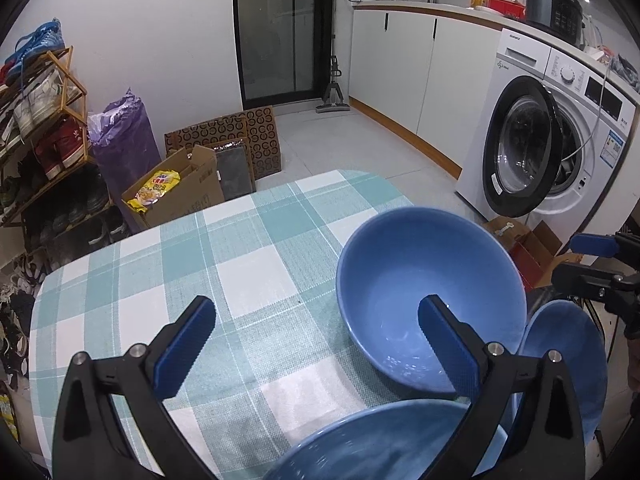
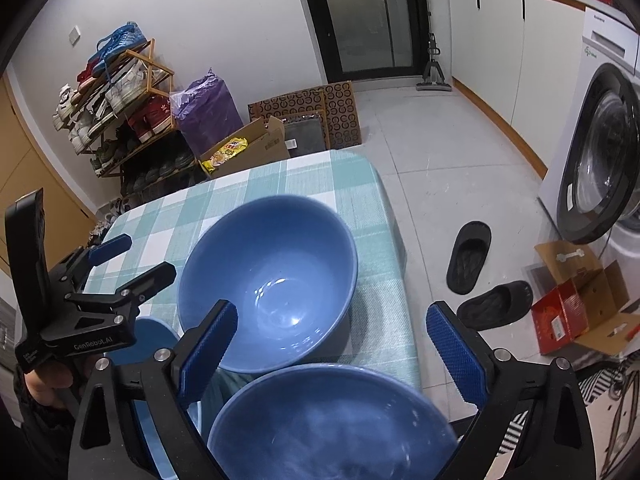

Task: Organize plates and bowls
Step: 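Move both open grippers forward to the rim of the nearest blue bowl, then close both grippers on the blue bowl rim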

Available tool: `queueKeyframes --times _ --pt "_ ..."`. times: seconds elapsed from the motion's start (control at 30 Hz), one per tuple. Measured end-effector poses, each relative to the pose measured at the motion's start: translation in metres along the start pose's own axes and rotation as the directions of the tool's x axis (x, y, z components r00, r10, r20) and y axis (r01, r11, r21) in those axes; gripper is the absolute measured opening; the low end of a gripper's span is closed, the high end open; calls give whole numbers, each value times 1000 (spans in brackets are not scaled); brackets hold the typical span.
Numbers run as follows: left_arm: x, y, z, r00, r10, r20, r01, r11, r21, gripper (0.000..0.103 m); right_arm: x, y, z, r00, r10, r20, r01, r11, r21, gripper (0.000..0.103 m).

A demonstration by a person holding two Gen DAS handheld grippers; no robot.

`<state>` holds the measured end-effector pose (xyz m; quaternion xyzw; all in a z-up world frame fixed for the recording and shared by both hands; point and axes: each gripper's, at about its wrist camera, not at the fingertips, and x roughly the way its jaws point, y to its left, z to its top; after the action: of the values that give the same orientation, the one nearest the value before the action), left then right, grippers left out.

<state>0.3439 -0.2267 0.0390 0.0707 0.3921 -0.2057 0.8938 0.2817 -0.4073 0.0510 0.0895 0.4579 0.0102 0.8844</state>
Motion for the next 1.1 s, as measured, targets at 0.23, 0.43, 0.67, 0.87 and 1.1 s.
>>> queueKeyframes --times 0.23,0.43,0.67,0.87,1.1 --pt "-7 -9 7 1000 2 22 -3 1000 24 101 -20 -3 13 999 -1 33 1 1000 -5 98" --pt "10 -10 3 1000 -4 -25 4 1000 13 101 -1 -3 2 1000 16 -15 -16 1000 10 98" --pt "25 -11 -2 997 -14 -76 15 1000 11 87 21 -4 -4 998 13 -57 -12 1000 21 88" --pt "35 -14 -8 991 -44 -125 46 999 7 58 36 -3 -6 997 30 -77 -28 999 31 75" --pt "46 -17 -13 984 -65 -168 65 998 -2 42 49 1 -7 994 48 -102 -45 999 30 63"
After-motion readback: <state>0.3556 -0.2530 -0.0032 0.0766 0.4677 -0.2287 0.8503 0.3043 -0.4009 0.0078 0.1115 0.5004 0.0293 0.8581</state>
